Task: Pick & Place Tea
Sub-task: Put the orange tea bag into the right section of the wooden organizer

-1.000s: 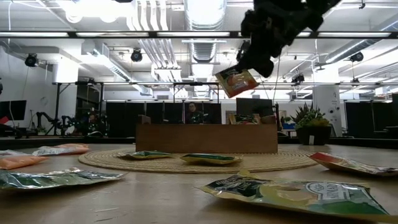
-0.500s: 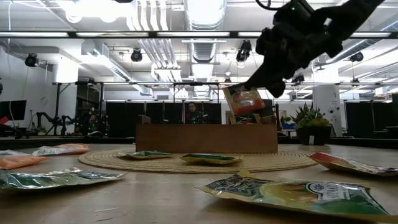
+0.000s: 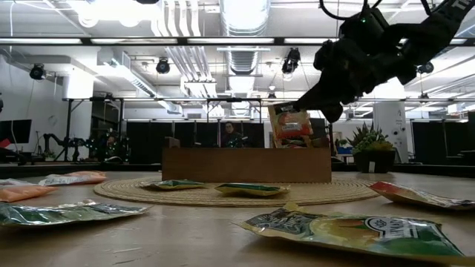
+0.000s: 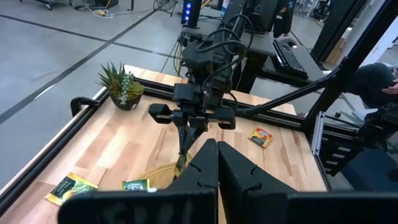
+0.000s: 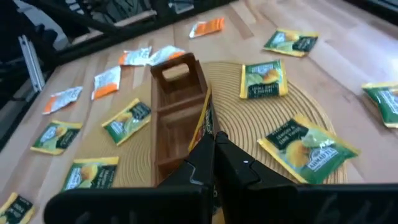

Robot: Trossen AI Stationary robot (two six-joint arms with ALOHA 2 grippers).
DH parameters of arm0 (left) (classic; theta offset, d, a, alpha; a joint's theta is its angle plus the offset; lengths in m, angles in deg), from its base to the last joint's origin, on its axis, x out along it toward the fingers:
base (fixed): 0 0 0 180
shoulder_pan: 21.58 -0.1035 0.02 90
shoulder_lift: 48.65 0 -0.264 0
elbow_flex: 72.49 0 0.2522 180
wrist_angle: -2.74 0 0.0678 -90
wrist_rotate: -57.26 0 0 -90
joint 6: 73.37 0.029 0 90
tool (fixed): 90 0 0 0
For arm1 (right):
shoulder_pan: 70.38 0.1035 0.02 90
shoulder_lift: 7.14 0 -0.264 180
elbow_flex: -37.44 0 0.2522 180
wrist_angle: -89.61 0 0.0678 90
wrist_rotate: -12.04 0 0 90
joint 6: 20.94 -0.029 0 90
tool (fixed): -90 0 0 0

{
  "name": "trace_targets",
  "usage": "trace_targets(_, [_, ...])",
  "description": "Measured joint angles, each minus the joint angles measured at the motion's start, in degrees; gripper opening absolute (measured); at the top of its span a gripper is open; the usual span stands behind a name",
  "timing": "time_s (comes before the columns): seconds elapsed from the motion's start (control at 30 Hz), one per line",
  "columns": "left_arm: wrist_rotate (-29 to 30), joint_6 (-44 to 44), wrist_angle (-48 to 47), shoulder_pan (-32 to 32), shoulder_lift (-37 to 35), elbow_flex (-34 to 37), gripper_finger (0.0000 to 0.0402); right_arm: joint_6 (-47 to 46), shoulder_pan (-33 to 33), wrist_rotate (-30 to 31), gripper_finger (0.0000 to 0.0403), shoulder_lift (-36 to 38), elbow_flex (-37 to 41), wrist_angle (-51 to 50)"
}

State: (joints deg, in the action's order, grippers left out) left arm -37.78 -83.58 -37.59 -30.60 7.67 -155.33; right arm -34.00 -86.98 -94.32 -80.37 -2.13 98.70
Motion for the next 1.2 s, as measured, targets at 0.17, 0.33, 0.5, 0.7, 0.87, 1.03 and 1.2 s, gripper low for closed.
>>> trace_targets(0.17, [0.0,-0.14,0.02,0.0,-0.01,0.0,0.0002,-0.04,0.02,-0.02,0.0008,-0.02,0.95,-0.09])
trace_targets(0.33, [0.0,-0.14,0.02,-0.01,-0.01,0.0,0.0002,-0.03,0.04,-0.03,0.0008,-0.02,1.78,0.14])
trace_targets(0.5, [0.02,-0.14,0.02,-0.02,-0.01,0.0,0.0002,-0.02,0.03,-0.02,0.0008,-0.02,2.09,0.21])
trace_targets(0.7, [0.02,-0.14,0.03,-0.01,-0.01,0.0,0.0002,0.18,0.04,0.24,0.0008,-0.02,2.13,0.23])
trace_targets(0.87, [0.02,-0.14,0.04,0.0,-0.01,0.0,0.0002,0.15,0.04,0.31,0.0008,-0.04,2.13,0.7])
trace_targets(1.03, [0.02,-0.12,0.04,0.0,0.0,0.0,0.0002,0.15,0.04,0.61,0.0008,-0.04,2.13,1.06])
trace_targets(1.2, [0.02,-0.12,0.04,0.0,-0.01,0.0,0.0002,0.04,0.04,1.55,0.0008,-0.05,2.13,1.62])
